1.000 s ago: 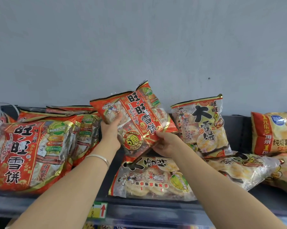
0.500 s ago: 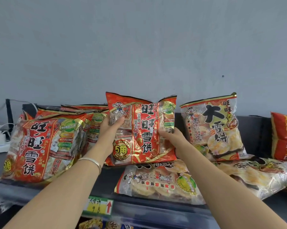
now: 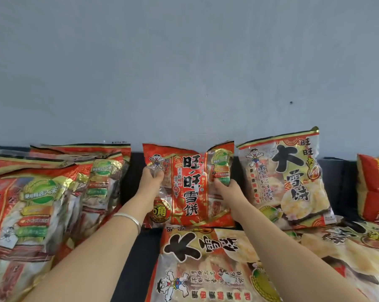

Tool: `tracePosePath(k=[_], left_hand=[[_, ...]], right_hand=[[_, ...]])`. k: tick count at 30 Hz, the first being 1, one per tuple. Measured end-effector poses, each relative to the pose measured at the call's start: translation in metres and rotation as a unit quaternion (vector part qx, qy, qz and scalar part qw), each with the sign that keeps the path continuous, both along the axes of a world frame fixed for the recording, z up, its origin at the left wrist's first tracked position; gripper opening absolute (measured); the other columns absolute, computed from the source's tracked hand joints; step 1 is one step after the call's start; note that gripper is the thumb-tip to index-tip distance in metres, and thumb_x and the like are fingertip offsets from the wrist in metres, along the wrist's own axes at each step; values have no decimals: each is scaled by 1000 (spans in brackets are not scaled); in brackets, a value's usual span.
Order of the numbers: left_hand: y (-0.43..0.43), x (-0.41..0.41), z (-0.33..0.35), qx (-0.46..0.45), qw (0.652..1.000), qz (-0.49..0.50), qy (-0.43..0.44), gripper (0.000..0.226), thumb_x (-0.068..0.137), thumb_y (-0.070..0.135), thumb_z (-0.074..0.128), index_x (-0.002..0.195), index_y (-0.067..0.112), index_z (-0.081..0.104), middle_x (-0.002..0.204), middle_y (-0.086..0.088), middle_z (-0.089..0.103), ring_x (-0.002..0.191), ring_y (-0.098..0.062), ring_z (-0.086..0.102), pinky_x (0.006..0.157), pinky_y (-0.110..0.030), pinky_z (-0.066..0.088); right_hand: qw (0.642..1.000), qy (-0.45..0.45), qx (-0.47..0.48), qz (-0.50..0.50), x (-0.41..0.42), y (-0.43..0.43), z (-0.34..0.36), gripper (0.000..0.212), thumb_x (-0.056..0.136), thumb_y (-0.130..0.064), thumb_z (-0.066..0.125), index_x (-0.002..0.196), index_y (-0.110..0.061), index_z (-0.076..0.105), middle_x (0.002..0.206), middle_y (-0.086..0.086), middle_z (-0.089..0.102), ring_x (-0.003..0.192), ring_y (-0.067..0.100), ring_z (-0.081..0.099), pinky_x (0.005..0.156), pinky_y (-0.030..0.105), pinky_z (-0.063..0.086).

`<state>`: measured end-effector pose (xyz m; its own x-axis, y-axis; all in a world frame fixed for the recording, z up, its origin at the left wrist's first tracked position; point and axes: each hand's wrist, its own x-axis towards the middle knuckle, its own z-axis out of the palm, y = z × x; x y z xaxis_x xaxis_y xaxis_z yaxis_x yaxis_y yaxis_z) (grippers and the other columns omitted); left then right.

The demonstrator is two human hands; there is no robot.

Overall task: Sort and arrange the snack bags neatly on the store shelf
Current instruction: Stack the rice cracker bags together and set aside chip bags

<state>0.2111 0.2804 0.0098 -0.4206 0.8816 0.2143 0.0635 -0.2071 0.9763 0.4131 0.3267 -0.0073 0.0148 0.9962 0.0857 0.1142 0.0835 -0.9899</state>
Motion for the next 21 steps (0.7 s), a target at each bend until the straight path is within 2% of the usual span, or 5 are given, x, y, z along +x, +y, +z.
tracePosePath(k=[3,6,9,16,21], left_hand=[[12,-3,-28,-55,998,-27,-34,61,93,42,52,141,22,20,131,-6,46,120,-30,48,103,-50,38],[19,-7,-37,-50,998,-20,-17,63,92,47,50,140,18,22,130,-8,48,109,-24,50,92,-40,39],[24,-11,-36,-54,998,-21,-1,63,91,50,49,139,17,26,129,-8,51,110,-25,52,92,-41,41],[24,-6,-36,-51,998,28,-1,61,91,42,54,139,19,25,134,-9,43,117,-30,47,94,-43,40],[2,10,-27,-20,963,217,157,68,86,30,63,142,21,26,146,-13,29,130,-35,35,103,-54,30]], right_hand=[[995,-87,-41,-24,-3,10,-15,56,86,-60,52,124,-19,47,111,6,65,100,27,64,92,48,51],[983,-171,-26,-53,-1,15,-14,67,83,-71,45,126,-20,46,115,6,64,102,28,63,92,47,51],[984,-164,-37,-57,1,17,-15,76,74,-77,48,125,-20,50,110,4,67,98,28,66,91,49,53],[983,-166,-58,-45,2,1,-10,54,90,-49,57,129,-13,48,117,7,65,104,26,65,95,46,51],[967,-245,-40,-52,11,-27,-2,62,94,-38,56,143,-7,33,139,13,49,124,30,51,99,41,45]])
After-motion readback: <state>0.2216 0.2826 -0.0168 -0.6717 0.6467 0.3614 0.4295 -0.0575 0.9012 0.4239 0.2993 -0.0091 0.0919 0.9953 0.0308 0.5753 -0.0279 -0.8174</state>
